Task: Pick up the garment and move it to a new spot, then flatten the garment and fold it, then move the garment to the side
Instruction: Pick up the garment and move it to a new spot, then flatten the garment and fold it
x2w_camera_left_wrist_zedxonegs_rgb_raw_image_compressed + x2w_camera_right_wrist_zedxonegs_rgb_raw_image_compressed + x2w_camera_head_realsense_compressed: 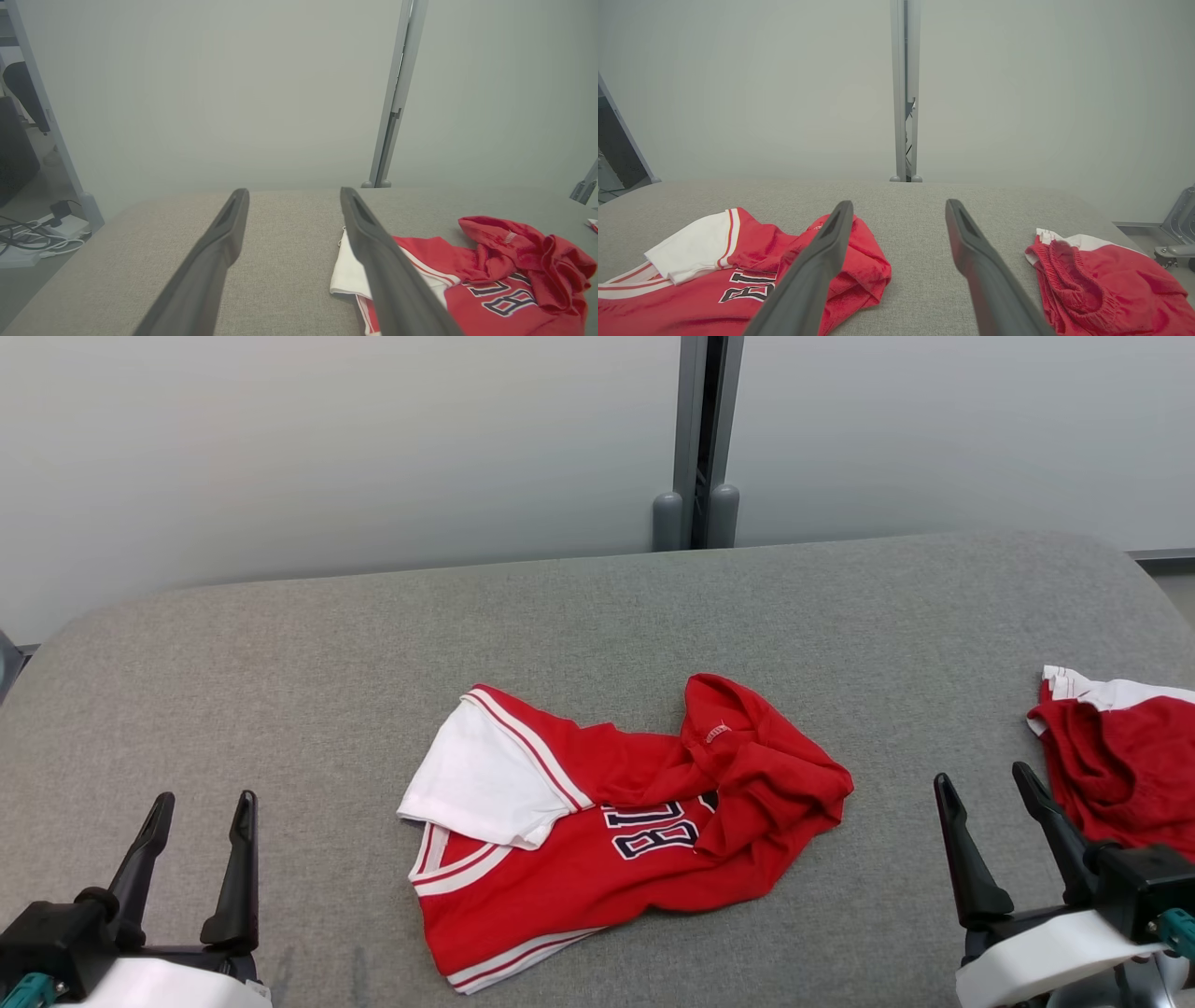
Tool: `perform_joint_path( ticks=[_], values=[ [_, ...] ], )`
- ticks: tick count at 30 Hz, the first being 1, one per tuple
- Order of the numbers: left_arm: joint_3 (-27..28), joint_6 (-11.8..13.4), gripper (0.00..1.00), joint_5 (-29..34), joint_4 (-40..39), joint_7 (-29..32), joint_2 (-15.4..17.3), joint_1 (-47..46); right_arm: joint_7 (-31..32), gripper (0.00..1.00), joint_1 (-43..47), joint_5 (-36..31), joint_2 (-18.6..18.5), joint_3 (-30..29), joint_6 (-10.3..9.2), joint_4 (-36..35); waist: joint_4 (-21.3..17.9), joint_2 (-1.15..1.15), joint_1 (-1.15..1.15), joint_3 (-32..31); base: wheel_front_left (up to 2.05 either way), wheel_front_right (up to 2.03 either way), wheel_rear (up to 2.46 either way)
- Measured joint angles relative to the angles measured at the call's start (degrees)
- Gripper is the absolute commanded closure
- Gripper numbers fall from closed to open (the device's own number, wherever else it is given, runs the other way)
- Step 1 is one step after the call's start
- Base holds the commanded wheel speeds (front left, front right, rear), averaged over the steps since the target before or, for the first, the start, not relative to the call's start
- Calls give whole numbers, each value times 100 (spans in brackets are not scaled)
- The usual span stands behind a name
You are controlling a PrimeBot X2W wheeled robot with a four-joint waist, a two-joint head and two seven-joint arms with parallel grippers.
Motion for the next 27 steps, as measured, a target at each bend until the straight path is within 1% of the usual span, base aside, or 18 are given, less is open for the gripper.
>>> perform_joint_path(
  ticks=[20, 27],
  values=[
    [-83, 55, 0, -9, -87, 51, -5, -41, 66, 0, -18, 13, -1, -37, 0, -76, 10, 0, 0, 110, 0, 0, 0],
    [-123, 58, 0, -7, -96, 31, -16, -93, 147, 0, -218, -31, -36, 141, 0, 27, 84, 0, 0, 157, 0, 0, 0]
  ],
)
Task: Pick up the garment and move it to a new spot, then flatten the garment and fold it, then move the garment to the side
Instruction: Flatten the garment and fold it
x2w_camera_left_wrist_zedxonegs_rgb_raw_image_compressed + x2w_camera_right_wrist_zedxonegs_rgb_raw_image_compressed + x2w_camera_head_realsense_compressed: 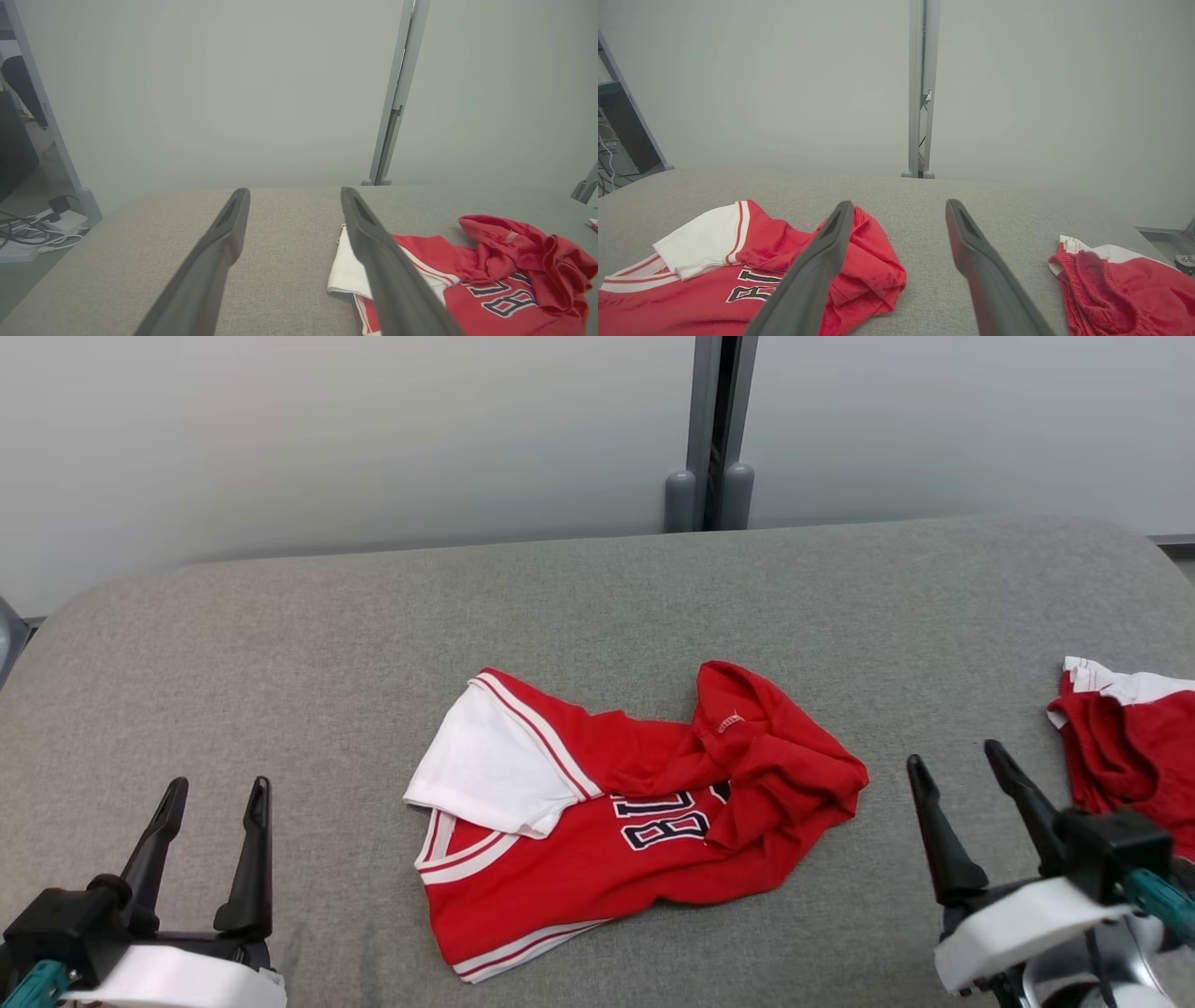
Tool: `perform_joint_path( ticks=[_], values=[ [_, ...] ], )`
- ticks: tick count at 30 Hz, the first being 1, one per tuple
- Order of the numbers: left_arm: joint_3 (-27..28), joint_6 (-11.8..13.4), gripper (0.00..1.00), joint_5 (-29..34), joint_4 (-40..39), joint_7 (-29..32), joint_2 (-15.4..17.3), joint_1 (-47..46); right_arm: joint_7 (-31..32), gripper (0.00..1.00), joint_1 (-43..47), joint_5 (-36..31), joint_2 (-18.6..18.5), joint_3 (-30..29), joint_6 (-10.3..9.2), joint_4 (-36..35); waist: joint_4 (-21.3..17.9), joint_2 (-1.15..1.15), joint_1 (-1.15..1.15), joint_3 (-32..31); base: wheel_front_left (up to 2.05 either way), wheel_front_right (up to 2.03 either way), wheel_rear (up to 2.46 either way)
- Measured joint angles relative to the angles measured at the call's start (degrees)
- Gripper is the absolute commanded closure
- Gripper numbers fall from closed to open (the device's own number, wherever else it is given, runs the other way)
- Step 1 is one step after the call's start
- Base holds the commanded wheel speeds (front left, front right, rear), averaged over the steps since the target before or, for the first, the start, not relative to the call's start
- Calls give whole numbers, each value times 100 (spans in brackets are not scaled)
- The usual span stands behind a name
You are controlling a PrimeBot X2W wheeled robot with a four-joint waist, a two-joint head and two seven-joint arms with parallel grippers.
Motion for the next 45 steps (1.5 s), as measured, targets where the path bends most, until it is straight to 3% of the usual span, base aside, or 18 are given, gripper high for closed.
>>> perform_joint_path(
  ticks=[7, 12, 20, 21, 22, 23, 24, 29, 35, 41, 45],
  values=[
    [-120, -8, 0, 46, -37, 2, -41, -333, 635, 0, -810, 143, -286, 455, 0, 597, 135, 0, 0, 249, 0, 0, 0],
    [-323, -145, 0, 104, 77, -94, -193, -873, 969, 0, -1803, 308, -598, 793, 1, 1326, 409, 0, 0, 628, 0, 0, 0],
    [-515, -367, 0, 136, 504, -357, -475, -1466, 1460, 0, -2591, 681, -898, 1210, 1, 2566, 877, 0, 0, 1103, 0, 0, 0],
    [-522, -371, 0, 146, 545, -382, -504, -1517, 1532, 12, -2635, 744, -937, 1260, 0, 2651, 930, 0, 0, 1147, 0, 0, 0],
    [-516, -400, 0, 158, 578, -421, -523, -1557, 1593, 58, -2683, 789, -982, 1317, 1, 2706, 977, 0, 0, 1187, 0, 0, 0],
    [-513, -412, 0, 160, 619, -444, -538, -1594, 1641, 85, -2727, 857, -1024, 1370, 1, 2735, 1019, 0, 0, 1222, 0, 0, 0],
    [-510, -417, 0, 163, 654, -470, -556, -1629, 1642, 100, -2767, 932, -1053, 1402, 1, 2730, 1054, 0, 0, 1248, 0, 0, 0],
    [-452, -463, 0, 202, 789, -537, -600, -1689, 1573, 100, -3033, 1126, -1281, 1496, 0, 2438, 1098, 0, 0, 1243, 0, 0, 0],
    [-292, -460, 0, 211, 847, -587, -614, -1708, 1196, 100, -3427, 1187, -1404, 1492, 1, 1619, 994, 0, 0, 1135, 0, 0, 0],
    [-163, -452, 0, 247, 822, -595, -666, -1701, 902, 100, -3283, 1304, -1328, 737, 1, 1071, 834, 0, 0, 1046, 0, 0, 0],
    [-142, -454, 0, 255, 808, -605, -711, -1699, 742, 100, -2594, 1366, -1183, 1, 0, 1294, 772, 0, 0, 1012, 0, 0, 0]
  ],
)
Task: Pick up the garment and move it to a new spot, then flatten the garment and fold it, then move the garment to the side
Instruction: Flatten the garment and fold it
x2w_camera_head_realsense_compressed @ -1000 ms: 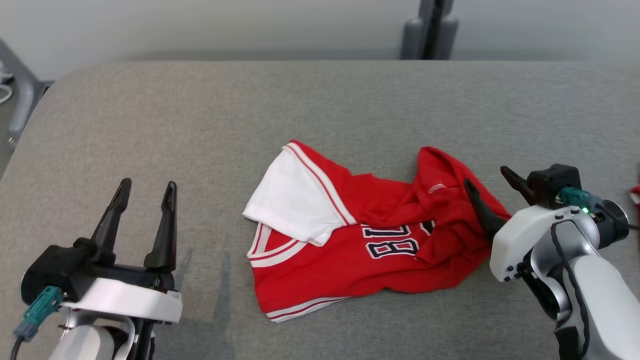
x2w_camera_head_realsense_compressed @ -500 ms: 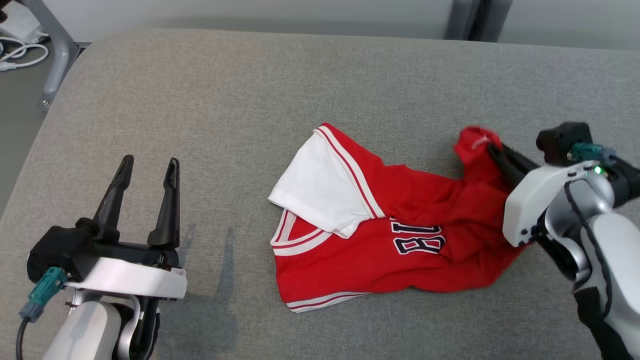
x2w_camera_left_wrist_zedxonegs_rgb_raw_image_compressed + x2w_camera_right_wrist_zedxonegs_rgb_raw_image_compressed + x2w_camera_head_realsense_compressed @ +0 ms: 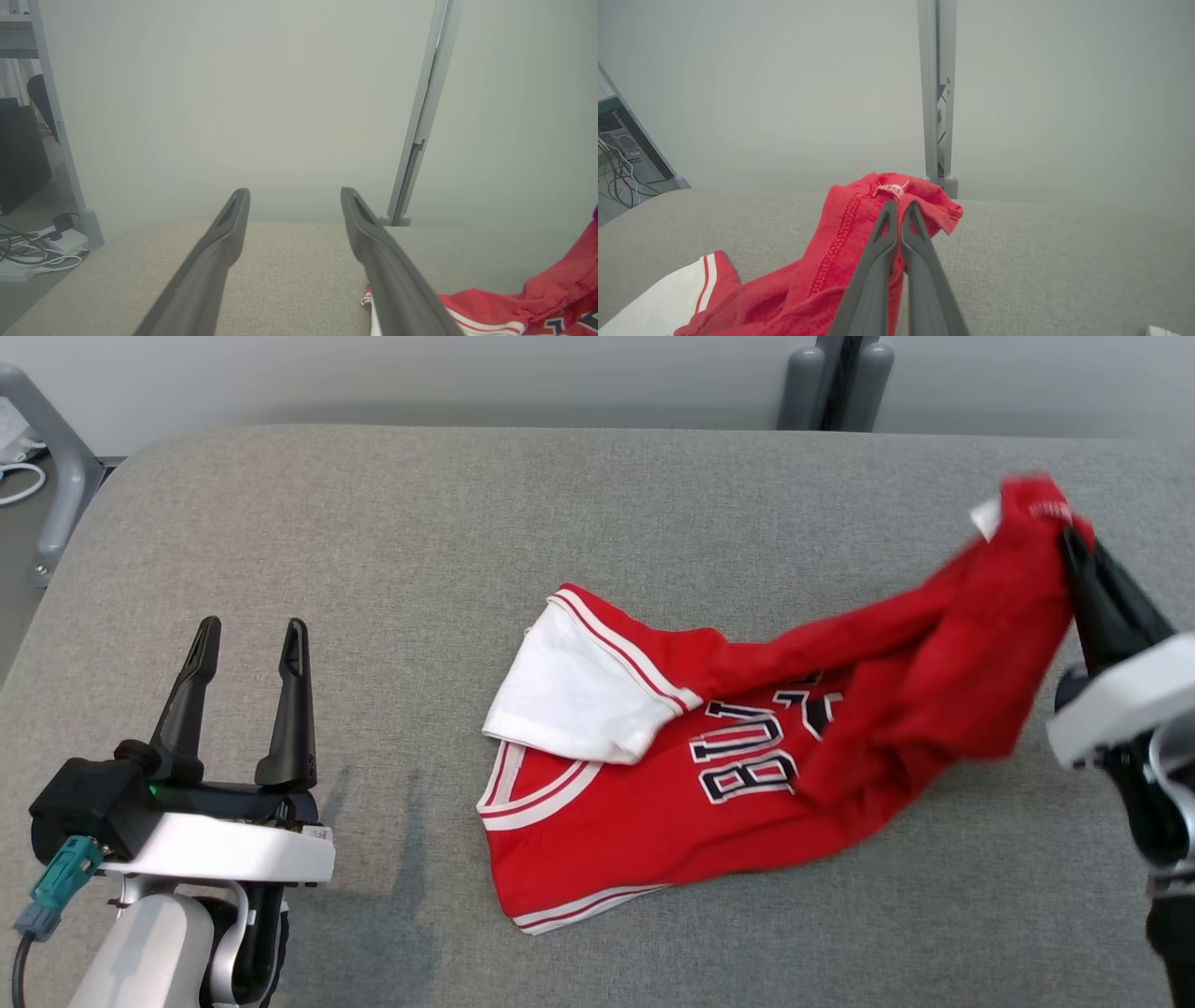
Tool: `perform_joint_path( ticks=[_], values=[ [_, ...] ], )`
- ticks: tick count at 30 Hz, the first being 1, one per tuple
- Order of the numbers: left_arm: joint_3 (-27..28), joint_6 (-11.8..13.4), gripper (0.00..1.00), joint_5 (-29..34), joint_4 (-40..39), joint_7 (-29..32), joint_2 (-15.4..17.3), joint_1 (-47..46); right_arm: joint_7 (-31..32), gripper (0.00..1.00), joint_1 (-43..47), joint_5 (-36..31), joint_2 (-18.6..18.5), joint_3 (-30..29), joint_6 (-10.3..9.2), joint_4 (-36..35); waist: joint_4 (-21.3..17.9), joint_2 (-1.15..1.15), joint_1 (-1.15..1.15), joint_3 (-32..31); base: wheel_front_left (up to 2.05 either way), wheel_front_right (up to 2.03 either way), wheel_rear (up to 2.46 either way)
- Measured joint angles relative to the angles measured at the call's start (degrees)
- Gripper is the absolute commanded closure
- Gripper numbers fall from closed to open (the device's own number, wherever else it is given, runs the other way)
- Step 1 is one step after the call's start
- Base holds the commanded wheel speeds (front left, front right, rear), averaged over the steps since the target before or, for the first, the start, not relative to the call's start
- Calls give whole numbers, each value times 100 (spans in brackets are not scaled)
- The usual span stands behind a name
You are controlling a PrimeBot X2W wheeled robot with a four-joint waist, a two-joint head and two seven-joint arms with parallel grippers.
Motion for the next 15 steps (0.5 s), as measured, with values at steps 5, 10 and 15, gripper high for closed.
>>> perform_joint_path(
  ticks=[5, 10, 15],
  values=[
    [20, -16, 0, 9, 13, -4, -36, 3, -490, 100, 694, 199, 350, -481, -1, 734, -55, 0, 0, 3, 0, 0, 0],
    [84, -32, 0, 9, 29, -5, -57, 29, -1167, 100, 915, 293, 590, -623, 0, 1569, -128, 0, 0, 15, 0, 0, 0],
    [163, -33, 0, 9, 37, -5, -45, 82, -1669, 0, 911, 468, 703, -648, 0, 2048, -221, 0, 0, -30, 0, 0, 0]
  ],
)
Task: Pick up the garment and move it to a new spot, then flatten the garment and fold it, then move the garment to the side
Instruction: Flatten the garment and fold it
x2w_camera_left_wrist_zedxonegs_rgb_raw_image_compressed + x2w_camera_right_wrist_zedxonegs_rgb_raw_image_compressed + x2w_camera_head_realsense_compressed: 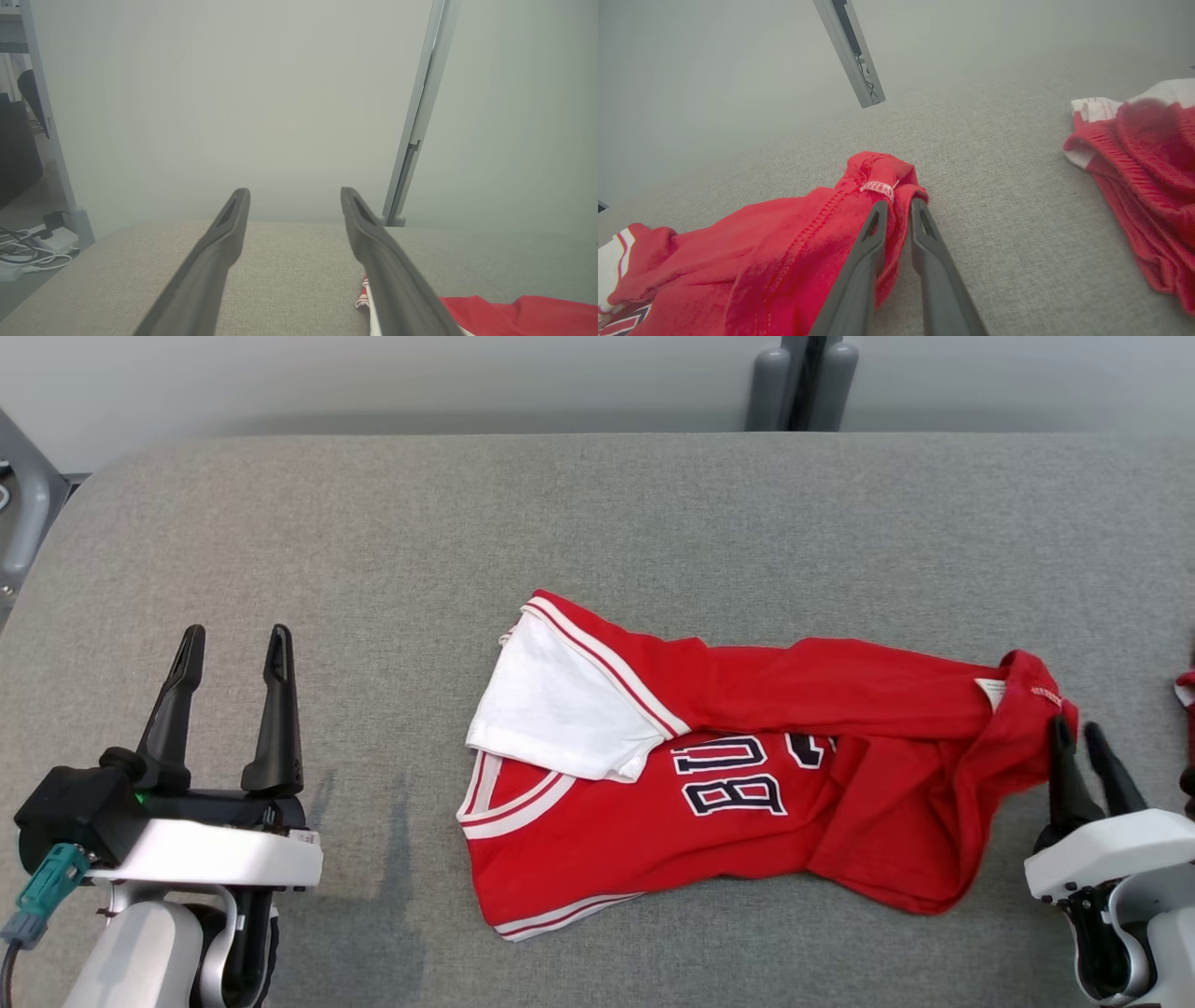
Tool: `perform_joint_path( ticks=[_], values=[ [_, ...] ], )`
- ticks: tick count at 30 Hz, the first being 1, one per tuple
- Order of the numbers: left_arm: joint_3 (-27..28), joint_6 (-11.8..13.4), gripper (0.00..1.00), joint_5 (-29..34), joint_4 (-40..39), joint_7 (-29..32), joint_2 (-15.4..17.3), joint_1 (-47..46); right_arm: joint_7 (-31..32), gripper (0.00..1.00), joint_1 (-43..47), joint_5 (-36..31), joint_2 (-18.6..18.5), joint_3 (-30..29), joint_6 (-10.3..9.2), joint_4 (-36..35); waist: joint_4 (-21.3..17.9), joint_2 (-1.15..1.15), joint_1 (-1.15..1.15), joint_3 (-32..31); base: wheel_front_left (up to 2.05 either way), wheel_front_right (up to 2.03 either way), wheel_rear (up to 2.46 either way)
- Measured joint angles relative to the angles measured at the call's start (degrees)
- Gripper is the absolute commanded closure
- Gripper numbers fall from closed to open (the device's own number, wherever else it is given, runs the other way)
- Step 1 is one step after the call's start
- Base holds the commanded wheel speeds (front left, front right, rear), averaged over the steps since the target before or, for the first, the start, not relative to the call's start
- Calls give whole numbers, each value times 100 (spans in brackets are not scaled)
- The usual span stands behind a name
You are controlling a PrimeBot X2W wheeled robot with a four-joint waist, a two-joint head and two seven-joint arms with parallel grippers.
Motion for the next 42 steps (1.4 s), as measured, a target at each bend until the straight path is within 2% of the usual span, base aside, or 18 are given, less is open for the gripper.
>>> perform_joint_path(
  ticks=[7, 10, 14, 20, 28, 42],
  values=[
    [43, 37, 0, 7, 13, 0, 31, 198, -504, 0, 47, -253, -76, -207, 0, 47, -132, 0, 0, -195, 0, 0, 0],
    [49, 80, 0, 7, 15, 0, 32, 274, -576, 0, 127, -498, -114, -316, 0, -148, -178, 0, 0, -261, 0, 0, 0],
    [71, 145, 0, -1, -2, 9, 35, 420, -616, 0, 249, -1087, -64, -374, 0, -797, -268, 0, 0, -403, 0, 0, 0],
    [87, 227, 0, -11, 1, 33, 63, 665, -142, 0, 705, -1683, 170, -110, 0, -1829, -356, 0, 0, -642, 0, 0, 0],
    [62, 291, 0, -5, 8, 127, 152, 966, 390, 0, 1547, -1859, 413, 166, 0, -2829, -441, 0, 0, -902, 0, 0, 0],
    [29, 430, 0, 0, -224, 253, 225, 1050, 669, 0, 1790, -1858, 493, 91, 0, -3190, -399, 0, 0, -870, 0, 0, 0]
  ],
)
